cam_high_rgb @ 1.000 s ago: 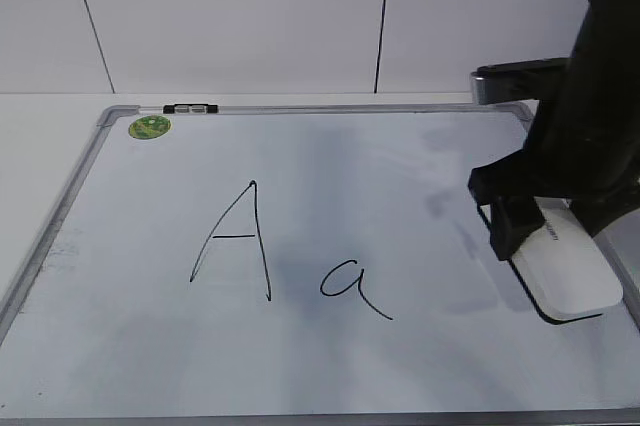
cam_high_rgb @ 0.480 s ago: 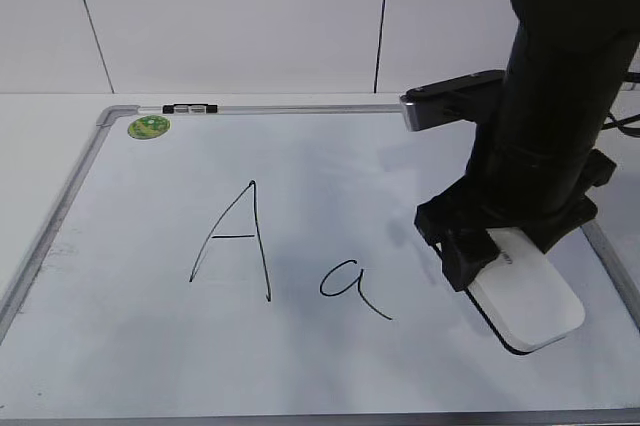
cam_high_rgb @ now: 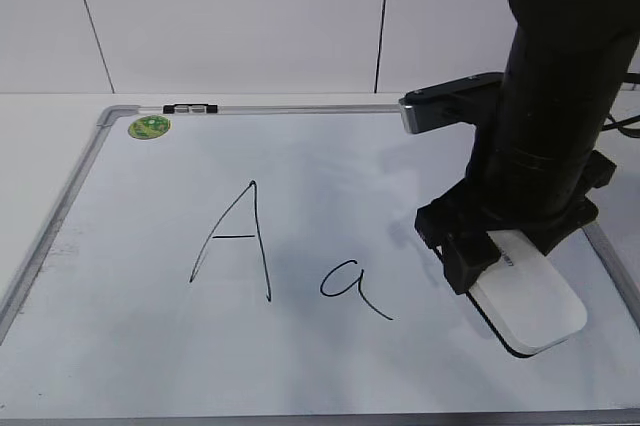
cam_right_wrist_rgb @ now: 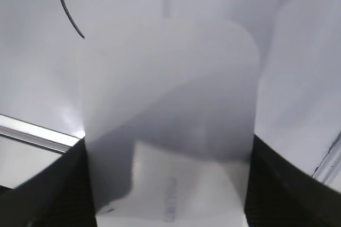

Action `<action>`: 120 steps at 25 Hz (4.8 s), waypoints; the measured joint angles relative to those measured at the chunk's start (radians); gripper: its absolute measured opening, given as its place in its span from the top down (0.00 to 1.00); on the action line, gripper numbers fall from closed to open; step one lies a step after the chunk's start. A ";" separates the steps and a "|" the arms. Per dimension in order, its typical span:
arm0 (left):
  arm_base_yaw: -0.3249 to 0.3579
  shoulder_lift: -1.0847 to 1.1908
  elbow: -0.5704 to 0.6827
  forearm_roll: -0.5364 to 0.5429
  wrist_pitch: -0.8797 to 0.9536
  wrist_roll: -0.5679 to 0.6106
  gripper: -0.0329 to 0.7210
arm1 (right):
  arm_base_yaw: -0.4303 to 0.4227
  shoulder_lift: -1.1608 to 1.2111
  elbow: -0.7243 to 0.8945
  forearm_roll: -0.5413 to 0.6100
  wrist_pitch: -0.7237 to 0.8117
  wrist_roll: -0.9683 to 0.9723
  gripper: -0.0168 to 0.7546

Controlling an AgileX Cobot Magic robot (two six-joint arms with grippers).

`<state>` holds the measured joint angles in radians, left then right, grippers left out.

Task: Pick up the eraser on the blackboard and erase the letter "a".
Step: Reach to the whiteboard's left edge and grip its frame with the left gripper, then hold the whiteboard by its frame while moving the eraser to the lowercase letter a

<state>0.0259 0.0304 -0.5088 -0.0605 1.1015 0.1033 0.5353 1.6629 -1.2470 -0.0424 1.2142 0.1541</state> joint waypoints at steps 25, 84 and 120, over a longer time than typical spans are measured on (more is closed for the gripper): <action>-0.022 1.330 -0.585 -0.155 -0.184 0.000 0.64 | 0.000 0.000 0.000 0.000 -0.002 -0.002 0.29; -0.022 1.860 -0.673 -0.204 -0.160 0.028 0.65 | 0.000 0.000 0.000 0.000 -0.002 -0.022 0.29; -0.022 1.860 -0.673 -0.192 -0.137 0.028 0.65 | 0.000 0.000 0.000 -0.002 -0.002 -0.027 0.29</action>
<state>0.0038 1.8903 -1.1816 -0.2526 0.9648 0.1312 0.5358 1.6629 -1.2470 -0.0442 1.2124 0.1267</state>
